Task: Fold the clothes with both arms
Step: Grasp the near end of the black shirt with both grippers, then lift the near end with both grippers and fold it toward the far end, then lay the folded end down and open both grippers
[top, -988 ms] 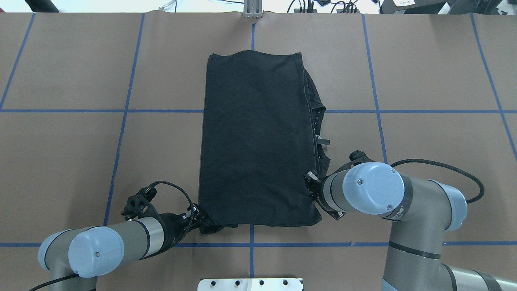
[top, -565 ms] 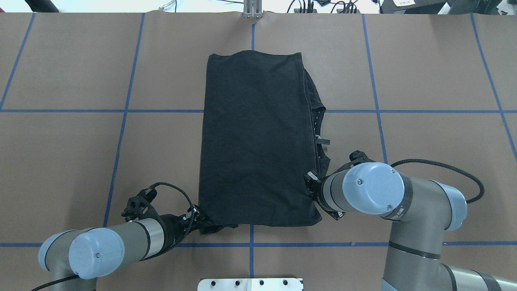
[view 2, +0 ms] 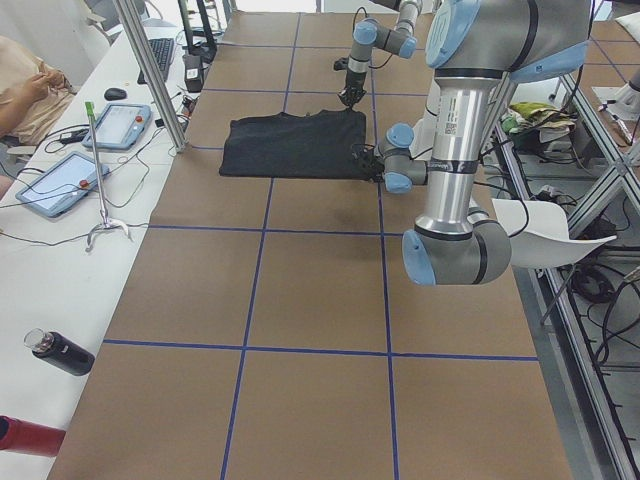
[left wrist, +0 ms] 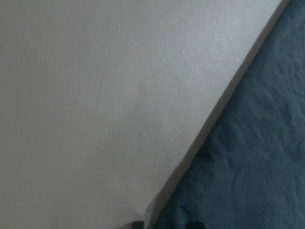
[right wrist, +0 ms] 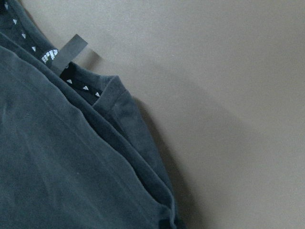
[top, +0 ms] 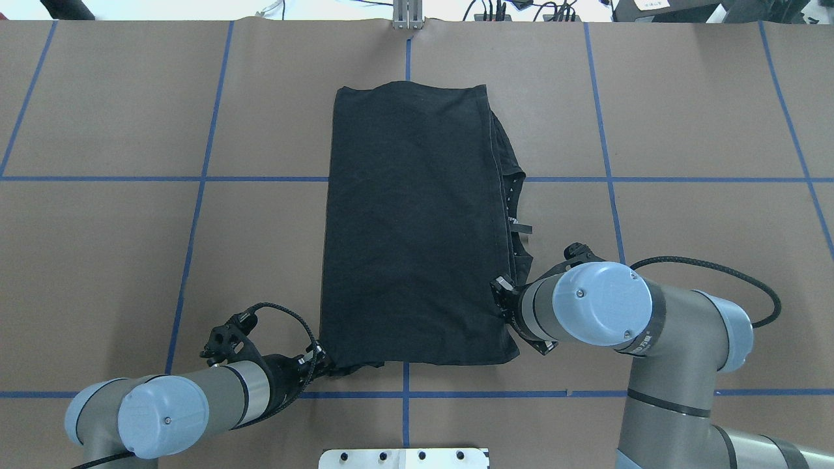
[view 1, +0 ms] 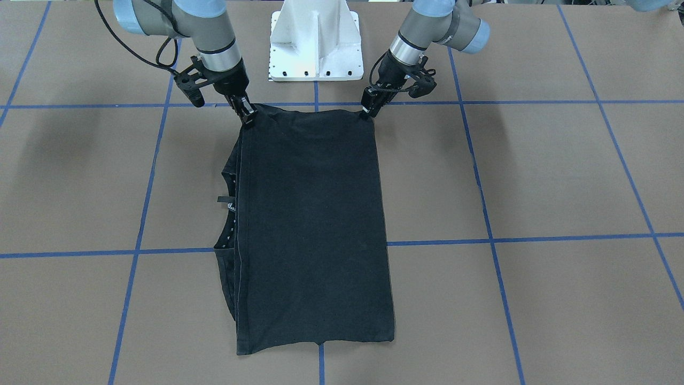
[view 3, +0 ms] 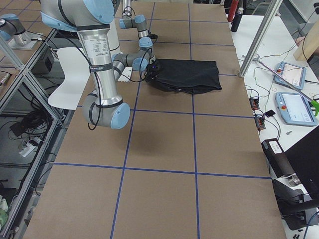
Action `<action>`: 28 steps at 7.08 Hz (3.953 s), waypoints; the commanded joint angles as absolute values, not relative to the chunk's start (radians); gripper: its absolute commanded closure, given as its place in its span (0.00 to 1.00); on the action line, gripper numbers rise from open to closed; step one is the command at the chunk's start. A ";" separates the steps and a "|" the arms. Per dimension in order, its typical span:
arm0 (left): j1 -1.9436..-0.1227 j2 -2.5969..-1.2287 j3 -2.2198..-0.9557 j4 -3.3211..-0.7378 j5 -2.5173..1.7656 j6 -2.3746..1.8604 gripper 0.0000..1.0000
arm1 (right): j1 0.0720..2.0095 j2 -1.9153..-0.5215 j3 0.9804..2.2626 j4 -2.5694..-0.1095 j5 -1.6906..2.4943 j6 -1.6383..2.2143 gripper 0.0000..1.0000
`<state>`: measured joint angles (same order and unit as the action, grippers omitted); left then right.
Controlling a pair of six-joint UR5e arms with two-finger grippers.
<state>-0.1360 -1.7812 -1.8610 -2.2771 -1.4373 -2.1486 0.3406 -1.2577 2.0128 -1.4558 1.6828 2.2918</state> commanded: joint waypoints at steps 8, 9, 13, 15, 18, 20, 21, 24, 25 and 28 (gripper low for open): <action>-0.140 -1.657 -2.204 -2.176 -1.485 -2.146 1.00 | 0.348 -1.374 2.230 -1.457 1.785 2.293 1.00; -0.140 -1.664 -2.264 -2.145 -1.497 -2.146 1.00 | 0.374 -1.377 2.250 -1.457 1.839 2.293 1.00; -0.458 -1.890 -2.144 -2.019 -1.647 -2.037 1.00 | 0.614 -1.289 2.147 -1.459 2.021 2.223 1.00; -0.588 -1.982 -2.005 -2.025 -1.658 -1.954 1.00 | 0.727 -1.186 1.999 -1.462 2.104 2.151 1.00; -0.647 -2.055 -1.873 -2.046 -1.666 -1.919 1.00 | 0.819 -1.034 1.754 -1.459 2.169 2.005 1.00; -0.676 -2.124 -1.693 -2.170 -1.666 -1.919 1.00 | 0.830 -0.956 1.595 -1.418 2.180 1.960 1.00; -0.696 -2.164 -1.607 -2.199 -1.664 -1.917 1.00 | 0.834 -0.937 1.510 -1.338 2.180 1.959 1.00; -0.739 -2.241 -1.380 -2.302 -1.658 -1.870 1.00 | 0.874 -0.815 1.243 -1.243 2.181 1.846 1.00; -0.741 -2.268 -1.321 -2.324 -1.655 -1.870 1.00 | 0.877 -0.805 1.229 -1.243 2.180 1.830 1.00; -0.808 -2.370 -1.134 -2.364 -1.638 -1.840 0.64 | 0.908 -0.614 0.906 -1.139 2.160 1.786 0.02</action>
